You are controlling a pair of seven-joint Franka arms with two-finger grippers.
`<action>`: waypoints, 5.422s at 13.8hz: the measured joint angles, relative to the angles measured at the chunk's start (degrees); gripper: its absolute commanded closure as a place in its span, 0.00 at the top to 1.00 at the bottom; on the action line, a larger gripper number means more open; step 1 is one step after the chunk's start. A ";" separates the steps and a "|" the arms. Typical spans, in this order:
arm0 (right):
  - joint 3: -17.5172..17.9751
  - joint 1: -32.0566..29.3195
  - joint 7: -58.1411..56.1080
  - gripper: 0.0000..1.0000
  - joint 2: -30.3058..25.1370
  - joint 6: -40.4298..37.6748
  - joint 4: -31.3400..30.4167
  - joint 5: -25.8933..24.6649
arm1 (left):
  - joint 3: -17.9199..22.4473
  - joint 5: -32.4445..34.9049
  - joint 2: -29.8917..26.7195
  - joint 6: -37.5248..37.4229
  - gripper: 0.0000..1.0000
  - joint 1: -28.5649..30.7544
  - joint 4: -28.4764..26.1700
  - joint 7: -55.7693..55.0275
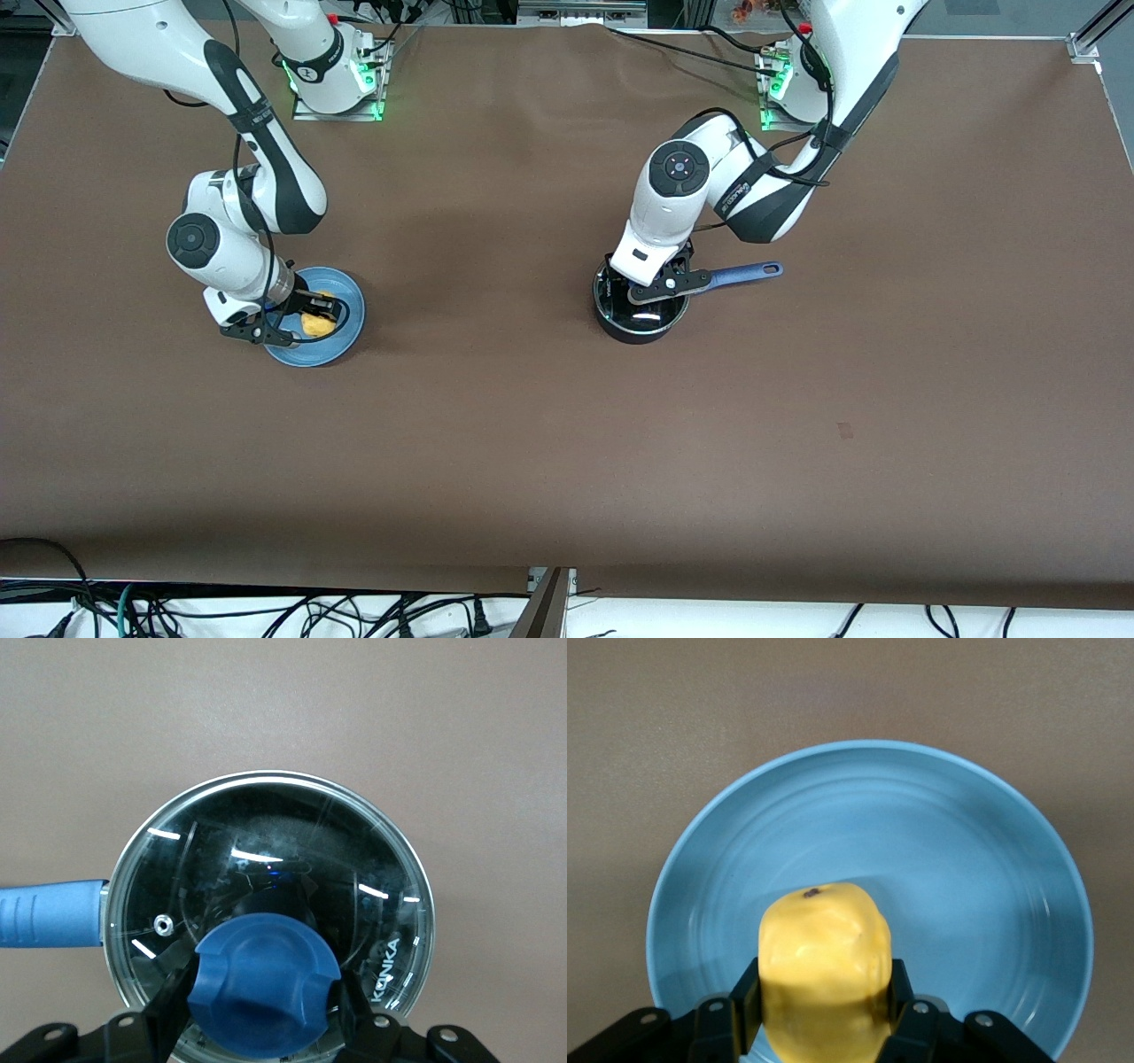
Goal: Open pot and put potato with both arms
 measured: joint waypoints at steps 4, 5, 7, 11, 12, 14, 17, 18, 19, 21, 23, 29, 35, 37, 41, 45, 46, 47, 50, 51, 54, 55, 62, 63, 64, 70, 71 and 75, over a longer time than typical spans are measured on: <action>0.67 0.08 -0.17 0.23 -0.76 0.43 0.90 -0.01 | 0.09 0.03 0.95 -0.06 0.42 0.01 0.94 0.07; 1.01 0.09 -0.21 0.23 -1.41 -0.43 1.63 -0.02 | 0.06 0.03 0.93 -0.04 0.28 0.00 1.06 0.13; 2.12 0.14 -0.20 0.23 -3.24 -6.02 4.78 -0.01 | 0.03 0.03 0.93 -0.07 0.02 -0.01 1.21 0.50; 6.51 0.23 0.42 0.23 -5.52 -17.96 14.07 0.24 | 0.08 0.03 0.89 -0.47 0.00 0.49 1.48 2.01; 8.14 0.29 1.59 0.23 -5.52 -19.35 16.19 0.30 | 0.08 0.05 0.71 -0.85 0.00 0.66 1.65 2.31; 11.88 0.51 5.73 0.23 -5.31 -20.40 19.47 0.38 | 0.01 0.08 -0.37 -2.65 0.00 1.17 2.30 3.61; 15.17 3.44 14.04 0.23 -4.40 -20.47 23.33 0.41 | -0.23 -0.25 -4.74 -7.19 0.00 4.52 2.98 9.70; 15.35 5.18 16.59 0.23 -3.79 -20.47 24.59 0.42 | -0.36 -1.40 -6.63 -8.87 0.00 6.85 3.02 14.07; 15.42 7.08 19.23 0.23 -2.92 -20.47 25.95 0.44 | -0.47 -3.38 -8.61 -10.59 0.00 9.95 3.02 20.11; 15.52 11.15 25.46 0.23 -0.33 -20.45 29.15 0.48 | -0.59 -7.69 -12.11 -14.30 0.00 18.22 2.97 34.57; 15.55 15.75 32.45 0.23 3.43 -20.19 33.15 0.47 | -0.54 -9.09 -14.53 -18.05 0.00 26.62 2.62 47.33; 15.45 26.69 40.86 0.23 16.69 -12.08 45.94 0.42 | -0.67 -9.25 -19.39 -10.31 0.00 40.47 -11.37 63.92; 13.31 33.12 43.51 0.24 23.34 -4.55 46.82 0.35 | -0.79 -7.69 -15.33 14.47 0.00 40.73 -28.22 64.07; 12.76 33.85 43.51 0.24 24.51 -3.65 46.98 0.35 | -0.38 -4.33 -10.49 18.35 0.00 41.80 -27.80 64.07; 12.56 34.57 43.51 0.24 25.94 -3.01 47.07 0.35 | -0.09 -1.34 -5.98 19.11 0.84 43.19 -25.31 64.20; 12.51 35.44 43.51 1.00 26.86 -2.15 47.09 0.35 | -0.01 -1.17 -4.41 19.10 1.00 43.35 -22.55 64.35; 12.45 35.66 43.51 1.00 26.97 -1.87 47.09 0.21 | -0.03 -1.12 -4.56 19.09 1.00 43.43 -21.69 64.40; 12.27 35.82 43.52 1.00 27.00 -1.74 47.15 0.00 | -0.07 -1.00 -4.96 19.05 1.00 43.46 -20.79 64.44; 11.24 35.70 43.50 1.00 26.89 -4.63 50.13 -0.33 | -0.84 -0.84 -8.21 16.37 1.00 43.46 -17.46 64.81; 10.63 35.52 43.47 1.00 26.73 -7.76 52.37 -0.37 | -1.65 -0.84 -9.73 12.65 1.00 43.48 -15.01 65.16; 9.38 33.81 40.13 1.00 25.75 -21.52 60.30 -0.49 | -5.52 -0.84 -13.43 -6.16 1.00 43.38 -2.84 65.23; 9.20 32.70 37.41 1.00 25.21 -25.78 62.18 -0.50 | -6.85 -0.84 -14.09 -11.24 1.00 43.37 1.30 65.23; 6.60 17.77 10.37 1.00 15.68 -51.02 64.66 -1.14 | 7.25 -6.80 -18.34 -20.06 1.00 29.48 8.56 65.23; 5.43 15.54 5.70 1.00 13.83 -53.54 64.12 -1.22 | 11.04 -9.58 -19.20 -20.40 1.00 27.10 8.55 65.25; 4.80 13.13 0.98 1.00 11.95 -54.64 63.06 -1.26 | 14.12 -11.57 -20.15 -20.71 1.00 25.45 8.44 65.34; -0.26 4.19 -17.19 1.00 -3.61 -56.09 49.15 -1.36 | 30.23 -13.57 -28.27 -21.50 1.00 11.61 2.79 65.22; -0.37 3.27 -17.44 1.00 -6.51 -56.50 46.89 -1.36 | 30.41 -13.57 -29.55 -21.54 1.00 11.16 2.39 64.98; -0.54 1.05 -17.48 1.00 -15.88 -58.71 40.73 -1.45 | 30.90 -13.57 -32.73 -26.78 1.00 10.98 3.20 64.82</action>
